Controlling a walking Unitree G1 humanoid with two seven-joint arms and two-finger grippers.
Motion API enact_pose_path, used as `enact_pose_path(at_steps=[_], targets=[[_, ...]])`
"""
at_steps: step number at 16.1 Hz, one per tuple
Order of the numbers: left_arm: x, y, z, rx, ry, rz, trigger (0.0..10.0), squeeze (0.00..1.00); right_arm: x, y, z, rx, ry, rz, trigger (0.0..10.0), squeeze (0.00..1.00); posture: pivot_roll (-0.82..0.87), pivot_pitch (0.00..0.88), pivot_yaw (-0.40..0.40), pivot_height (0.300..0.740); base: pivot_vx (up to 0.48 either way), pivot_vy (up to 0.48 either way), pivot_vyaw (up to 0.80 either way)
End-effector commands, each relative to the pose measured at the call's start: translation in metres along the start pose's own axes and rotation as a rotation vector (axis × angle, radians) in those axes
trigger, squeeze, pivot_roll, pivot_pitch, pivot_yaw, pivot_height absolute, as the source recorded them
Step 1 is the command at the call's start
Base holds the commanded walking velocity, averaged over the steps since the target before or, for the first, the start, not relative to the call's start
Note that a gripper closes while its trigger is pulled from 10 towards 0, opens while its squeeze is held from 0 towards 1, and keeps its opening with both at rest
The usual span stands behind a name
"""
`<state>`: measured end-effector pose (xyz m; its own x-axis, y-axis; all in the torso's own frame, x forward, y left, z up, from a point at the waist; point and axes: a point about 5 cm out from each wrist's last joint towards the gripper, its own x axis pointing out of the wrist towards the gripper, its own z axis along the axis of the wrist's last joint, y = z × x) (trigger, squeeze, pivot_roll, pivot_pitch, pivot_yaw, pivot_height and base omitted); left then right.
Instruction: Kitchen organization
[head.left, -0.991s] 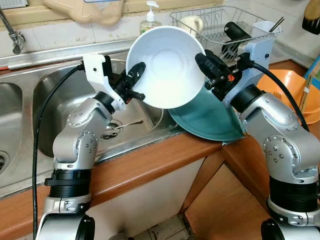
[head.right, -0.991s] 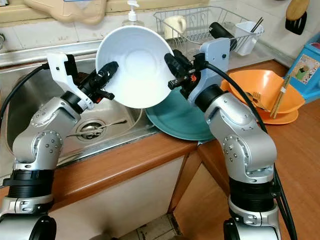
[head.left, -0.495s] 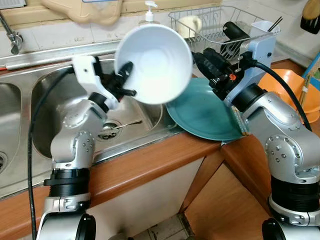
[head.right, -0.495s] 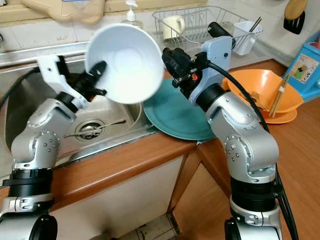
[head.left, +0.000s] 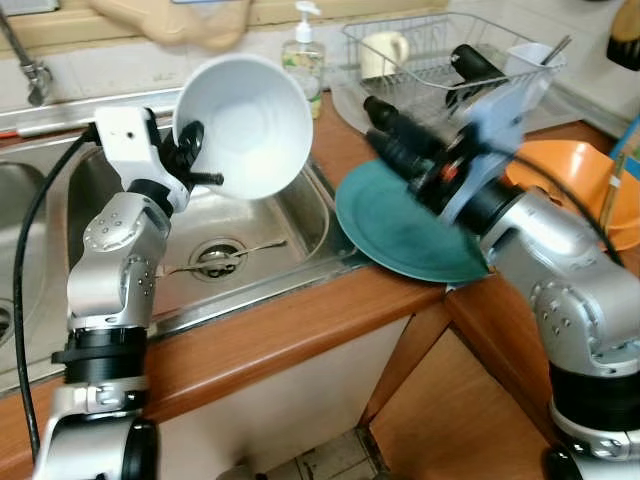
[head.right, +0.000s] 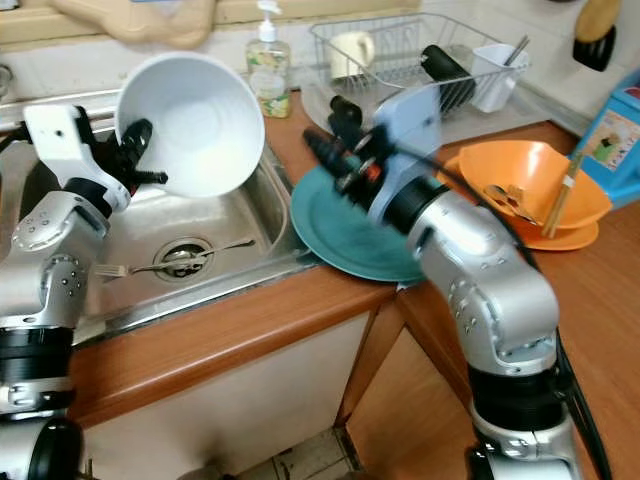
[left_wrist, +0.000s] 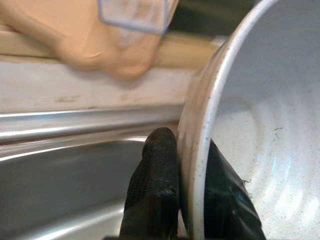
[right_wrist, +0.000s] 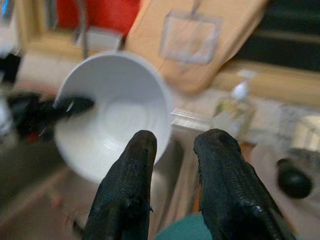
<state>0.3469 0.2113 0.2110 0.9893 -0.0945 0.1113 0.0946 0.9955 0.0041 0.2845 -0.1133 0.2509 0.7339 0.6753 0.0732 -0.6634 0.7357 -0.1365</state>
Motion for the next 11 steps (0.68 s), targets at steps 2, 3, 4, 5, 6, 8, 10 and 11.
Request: enact_pose_path(at_steps=[2,3,4,5,6,8,10,11], targets=[[-0.001,0.015,-0.017,0.099,0.112,0.087,0.0,0.00,-0.004,0.008,-0.011,-0.042,0.101,0.065,10.0,0.00,-0.20,0.000,-0.020,0.740,0.000,0.000,0.00],[-0.001,0.015,-0.020,0.105,0.126,0.094,0.0,0.00,-0.004,0.009,-0.012,-0.048,0.111,0.075,10.0,0.00,-0.20,0.000,-0.020,0.740,0.000,0.000,0.00],[-0.002,0.017,-0.027,0.129,0.175,0.110,0.0,0.00,-0.005,0.012,-0.015,-0.056,0.128,0.095,10.0,0.00,-0.20,0.000,-0.020,0.740,0.000,0.000,0.00],[-0.002,0.018,-0.035,0.152,0.224,0.119,0.0,0.00,-0.006,0.014,-0.017,-0.065,0.144,0.112,10.0,0.00,-0.20,0.000,-0.018,0.740,0.000,0.000,0.00],[-0.002,0.018,-0.037,0.158,0.238,0.121,0.0,0.00,-0.007,0.014,-0.017,-0.070,0.150,0.118,10.0,0.00,-0.20,0.000,-0.018,0.740,0.000,0.000,0.00],[-0.002,0.016,-0.049,0.173,0.326,0.101,0.0,0.00,-0.008,0.017,-0.019,-0.083,0.171,0.140,10.0,0.00,-0.20,0.000,-0.018,0.740,0.000,0.000,0.00],[-0.004,0.012,-0.058,0.173,0.396,0.066,7.6,0.00,-0.008,0.019,-0.020,-0.080,0.177,0.164,10.0,0.00,-0.20,0.000,-0.016,0.740,0.000,0.000,0.00],[-0.005,0.012,-0.060,0.180,0.416,0.058,10.0,0.00,-0.009,0.020,-0.021,-0.082,0.180,0.170,10.0,0.00,-0.20,0.000,-0.016,0.740,0.000,0.000,0.00]])
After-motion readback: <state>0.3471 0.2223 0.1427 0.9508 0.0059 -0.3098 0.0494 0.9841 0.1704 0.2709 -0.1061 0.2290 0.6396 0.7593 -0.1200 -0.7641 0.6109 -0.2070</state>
